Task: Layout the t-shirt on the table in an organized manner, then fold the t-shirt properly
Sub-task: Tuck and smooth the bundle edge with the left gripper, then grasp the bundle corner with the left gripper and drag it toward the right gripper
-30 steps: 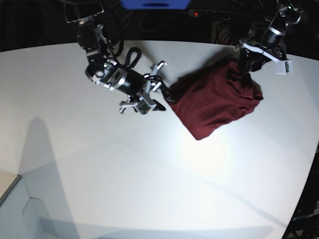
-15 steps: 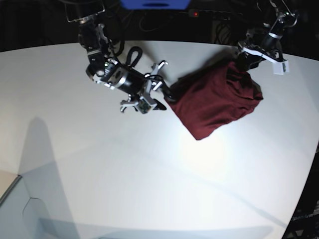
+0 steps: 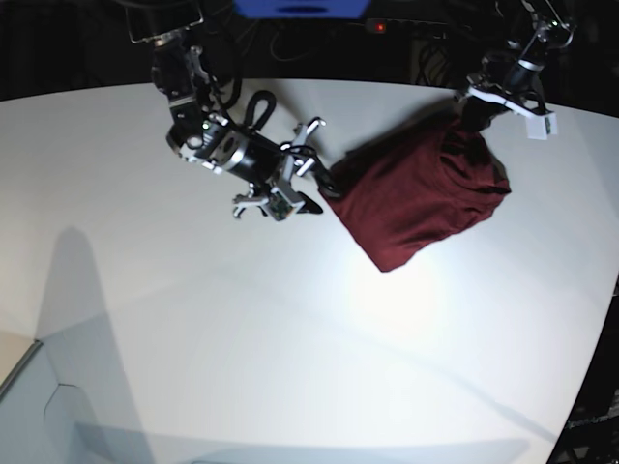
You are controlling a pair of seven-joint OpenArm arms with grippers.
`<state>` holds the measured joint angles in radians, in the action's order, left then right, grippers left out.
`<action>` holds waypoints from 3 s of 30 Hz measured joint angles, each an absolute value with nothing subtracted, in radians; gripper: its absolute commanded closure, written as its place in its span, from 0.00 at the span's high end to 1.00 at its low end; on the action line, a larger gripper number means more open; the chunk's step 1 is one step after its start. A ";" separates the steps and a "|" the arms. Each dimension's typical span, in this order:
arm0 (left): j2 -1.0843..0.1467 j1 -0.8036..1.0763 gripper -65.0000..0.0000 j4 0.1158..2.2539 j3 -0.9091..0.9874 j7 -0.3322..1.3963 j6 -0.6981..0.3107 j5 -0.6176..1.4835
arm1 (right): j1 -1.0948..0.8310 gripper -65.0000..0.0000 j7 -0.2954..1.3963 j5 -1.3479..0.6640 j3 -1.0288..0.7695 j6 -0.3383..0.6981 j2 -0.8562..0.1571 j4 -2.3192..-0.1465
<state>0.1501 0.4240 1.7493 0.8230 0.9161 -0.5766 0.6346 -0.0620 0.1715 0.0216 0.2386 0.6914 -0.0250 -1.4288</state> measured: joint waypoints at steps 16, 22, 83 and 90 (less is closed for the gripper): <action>0.159 0.519 0.00 1.769 0.737 0.920 -0.576 0.637 | -0.061 0.38 0.171 0.021 0.238 0.691 -0.025 -1.428; 0.161 0.521 0.00 1.695 0.673 0.916 -0.576 0.633 | -0.062 0.38 0.171 0.022 0.239 0.691 -0.023 -1.428; 0.133 0.440 0.96 1.723 0.784 0.917 -0.580 0.645 | -0.053 0.47 0.175 0.021 0.141 0.691 -0.030 -1.455; 0.126 0.422 0.96 1.748 0.791 0.935 -0.577 0.633 | -0.053 0.47 0.173 0.021 0.141 0.691 -0.030 -1.455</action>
